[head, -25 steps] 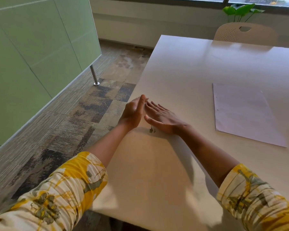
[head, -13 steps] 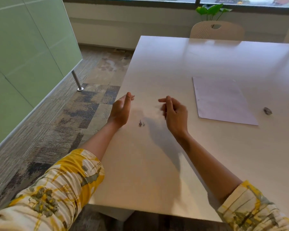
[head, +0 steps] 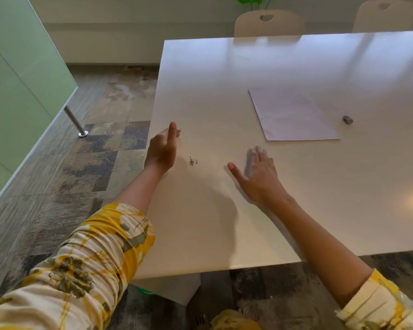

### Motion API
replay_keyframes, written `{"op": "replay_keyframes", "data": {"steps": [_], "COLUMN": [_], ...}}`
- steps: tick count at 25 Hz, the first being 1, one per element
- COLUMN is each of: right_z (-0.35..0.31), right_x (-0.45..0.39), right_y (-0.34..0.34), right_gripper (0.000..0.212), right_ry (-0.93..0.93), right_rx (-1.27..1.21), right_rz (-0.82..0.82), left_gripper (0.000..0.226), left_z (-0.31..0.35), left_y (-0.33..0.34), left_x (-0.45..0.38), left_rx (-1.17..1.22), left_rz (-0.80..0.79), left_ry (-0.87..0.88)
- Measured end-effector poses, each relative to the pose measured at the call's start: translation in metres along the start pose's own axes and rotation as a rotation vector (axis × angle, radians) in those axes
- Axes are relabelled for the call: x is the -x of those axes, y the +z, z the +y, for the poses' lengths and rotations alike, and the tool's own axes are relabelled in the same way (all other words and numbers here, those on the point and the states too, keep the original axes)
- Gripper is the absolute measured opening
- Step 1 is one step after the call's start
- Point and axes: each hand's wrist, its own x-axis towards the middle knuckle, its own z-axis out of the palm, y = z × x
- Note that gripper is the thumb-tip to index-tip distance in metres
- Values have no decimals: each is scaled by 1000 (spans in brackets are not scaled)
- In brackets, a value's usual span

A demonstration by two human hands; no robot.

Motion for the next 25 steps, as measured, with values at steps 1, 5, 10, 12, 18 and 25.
{"op": "replay_keyframes", "data": {"steps": [1,5,10,12,18,25], "right_z": [3,9,6,-9,-65,-113], "right_x": [7,22,32,28,8,-13], "right_y": [-2,-10,1,10,38,58], "right_gripper": [97,118,129,127,121,106], "right_ry": [-5,94,291,248,126,-17], "right_rx": [-2,90,162,151,122,-46], "right_rz": [8,33,-64,-48,-38,-44], "left_gripper": [78,78,82,81,78,80], "left_z": [0,-3,-1,-2,-4,-5], "left_y": [0,0,1,0,-3,-3], "left_x": [0,0,-2,-2,-1,-2], "left_rx": [-3,-13,-2,9,28,111], "left_rz": [-5,-23,-36,-43,-64,-60], "left_ry": [1,6,-15,-14,26,13]}}
